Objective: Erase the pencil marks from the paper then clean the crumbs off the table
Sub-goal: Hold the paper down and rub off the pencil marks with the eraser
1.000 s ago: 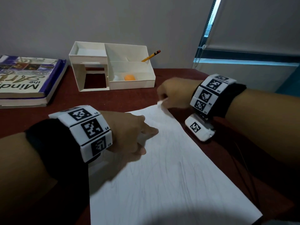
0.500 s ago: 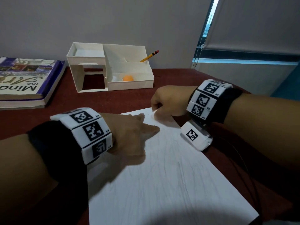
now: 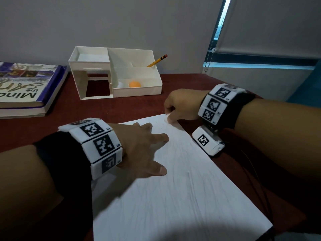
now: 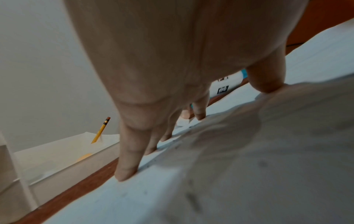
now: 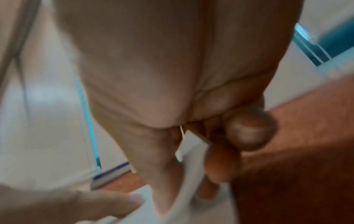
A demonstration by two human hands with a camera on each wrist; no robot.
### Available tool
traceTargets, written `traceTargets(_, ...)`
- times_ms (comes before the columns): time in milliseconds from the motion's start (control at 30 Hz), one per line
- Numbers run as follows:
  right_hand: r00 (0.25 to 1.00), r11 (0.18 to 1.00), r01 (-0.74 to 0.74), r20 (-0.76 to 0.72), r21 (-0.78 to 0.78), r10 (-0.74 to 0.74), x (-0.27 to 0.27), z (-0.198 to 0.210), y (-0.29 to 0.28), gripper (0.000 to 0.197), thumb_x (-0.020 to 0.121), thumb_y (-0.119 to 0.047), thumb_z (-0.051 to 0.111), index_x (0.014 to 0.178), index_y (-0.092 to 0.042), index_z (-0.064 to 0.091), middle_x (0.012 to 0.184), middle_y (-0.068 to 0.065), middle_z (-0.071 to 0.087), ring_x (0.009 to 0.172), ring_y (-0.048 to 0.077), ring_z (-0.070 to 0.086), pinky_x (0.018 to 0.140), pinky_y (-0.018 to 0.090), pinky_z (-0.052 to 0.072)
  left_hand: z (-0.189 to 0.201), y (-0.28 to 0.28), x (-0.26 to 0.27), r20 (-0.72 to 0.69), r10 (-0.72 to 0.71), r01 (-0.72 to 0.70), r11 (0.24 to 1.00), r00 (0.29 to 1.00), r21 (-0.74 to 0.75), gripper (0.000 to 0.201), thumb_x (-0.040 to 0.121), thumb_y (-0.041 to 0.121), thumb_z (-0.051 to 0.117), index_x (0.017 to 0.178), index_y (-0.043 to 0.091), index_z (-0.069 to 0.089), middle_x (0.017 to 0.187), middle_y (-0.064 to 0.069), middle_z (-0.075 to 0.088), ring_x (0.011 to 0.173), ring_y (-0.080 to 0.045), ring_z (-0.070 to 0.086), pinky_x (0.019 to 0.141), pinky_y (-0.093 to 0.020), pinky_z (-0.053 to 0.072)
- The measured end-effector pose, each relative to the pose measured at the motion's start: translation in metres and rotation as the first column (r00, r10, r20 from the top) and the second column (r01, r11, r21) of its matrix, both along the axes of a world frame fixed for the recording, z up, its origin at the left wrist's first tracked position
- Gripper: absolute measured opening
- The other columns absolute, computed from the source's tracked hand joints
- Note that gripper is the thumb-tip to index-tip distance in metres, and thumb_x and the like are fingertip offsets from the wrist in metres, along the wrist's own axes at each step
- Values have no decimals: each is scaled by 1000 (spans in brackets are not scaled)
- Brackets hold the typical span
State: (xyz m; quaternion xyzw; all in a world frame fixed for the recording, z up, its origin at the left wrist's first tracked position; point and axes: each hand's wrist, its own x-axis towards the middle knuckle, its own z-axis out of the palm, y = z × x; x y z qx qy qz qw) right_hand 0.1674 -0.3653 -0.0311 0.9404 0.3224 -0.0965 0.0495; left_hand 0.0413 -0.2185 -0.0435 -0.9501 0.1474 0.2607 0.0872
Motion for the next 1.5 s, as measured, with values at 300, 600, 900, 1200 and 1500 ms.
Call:
traceTargets(300, 999, 1000, 28, 42, 14, -28, 8, 15, 1, 17, 90, -38, 70, 88, -21, 71, 84, -5, 67, 80, 15, 62, 64, 28, 48, 9, 3, 5, 29, 14, -11, 995, 999, -102, 72, 83, 77, 43, 147, 51, 22, 156, 5, 28, 137, -24, 39, 109, -48, 37)
traceTargets(600, 998, 1000, 26, 57, 14, -27, 6, -1, 2, 14, 90, -31, 69, 79, -23, 64, 78, -8, 61, 76, 14, 60, 57, 24, 42, 0, -8, 35, 190, -10, 14, 1000, 982, -19, 46, 95, 57, 47, 126, 23, 51, 126, 1, 56, 111, -22, 56, 98, -40, 46)
traceTargets(900, 997, 998, -40, -56, 57, 43, -1, 2, -1, 18, 89, -38, 72, 87, -20, 71, 79, -10, 67, 75, 8, 61, 61, 21, 45, -3, -14, 31, 149, 17, -24, 998, 989, 50, 56, 97, 57, 37, 139, 20, 34, 138, 2, 43, 129, -29, 41, 100, -50, 40)
traceTargets(1200, 997, 997, -66, -37, -27, 65, -5, 2, 0, 20, 91, -35, 69, 88, -16, 70, 78, -5, 65, 75, 12, 60, 60, 24, 45, -3, -11, 33, 139, -23, 14, 998, 990, 66, 54, 100, 56, 33, 139, 19, 36, 145, -1, 41, 130, -27, 41, 90, -37, 33)
traceTargets(1500, 992, 999, -3, -130, -54, -4, 2, 9, -16, 20, 88, -40, 72, 91, -20, 73, 85, -4, 71, 77, 10, 63, 69, 27, 50, -4, -9, 35, 142, -18, 15, 1000, 990, 20, 30, 98, 54, 39, 108, 26, 37, 111, 3, 44, 99, -22, 40, 96, -47, 41)
